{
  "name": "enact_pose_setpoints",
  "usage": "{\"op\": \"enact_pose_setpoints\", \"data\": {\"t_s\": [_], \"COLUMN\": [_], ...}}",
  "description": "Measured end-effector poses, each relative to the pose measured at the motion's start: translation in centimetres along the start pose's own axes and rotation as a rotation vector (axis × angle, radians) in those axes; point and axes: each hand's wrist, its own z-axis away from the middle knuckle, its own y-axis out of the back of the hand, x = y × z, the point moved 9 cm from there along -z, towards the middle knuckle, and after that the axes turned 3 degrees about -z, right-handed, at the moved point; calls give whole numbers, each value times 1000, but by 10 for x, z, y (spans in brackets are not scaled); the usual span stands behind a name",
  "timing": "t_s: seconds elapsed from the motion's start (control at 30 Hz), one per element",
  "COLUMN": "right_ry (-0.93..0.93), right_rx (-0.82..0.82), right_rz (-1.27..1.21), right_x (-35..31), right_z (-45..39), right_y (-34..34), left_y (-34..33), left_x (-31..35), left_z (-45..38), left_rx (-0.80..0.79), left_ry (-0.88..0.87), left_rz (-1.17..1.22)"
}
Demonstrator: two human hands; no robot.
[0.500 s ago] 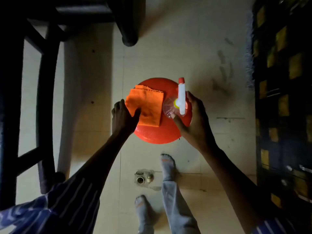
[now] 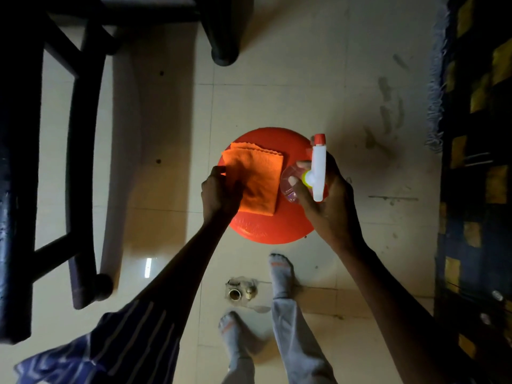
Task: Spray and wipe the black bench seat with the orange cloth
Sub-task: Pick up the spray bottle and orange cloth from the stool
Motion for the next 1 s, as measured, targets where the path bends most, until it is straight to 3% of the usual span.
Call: {"op": "enact_pose_setpoints", "data": {"t_s": [0.23, 0.4, 0.63, 1.0], "right_ry": [-30, -6, -30, 170], "right_rx": [-10, -95, -265, -509], "right_rz": [58, 66, 93, 72], "right_x": [-3, -52, -146, -337], "right_z": [4, -1, -2, -26], "right_y": [-12, -37, -154, -416], "left_y": [10, 64, 197, 435], "left_x": [-15, -42, -114, -279], "left_z": [11, 19, 7, -52], "left_rx": [-241, -278, -140, 228], "left_ry": [59, 97, 101, 183], "left_rz": [495, 766, 1000, 1009]}}
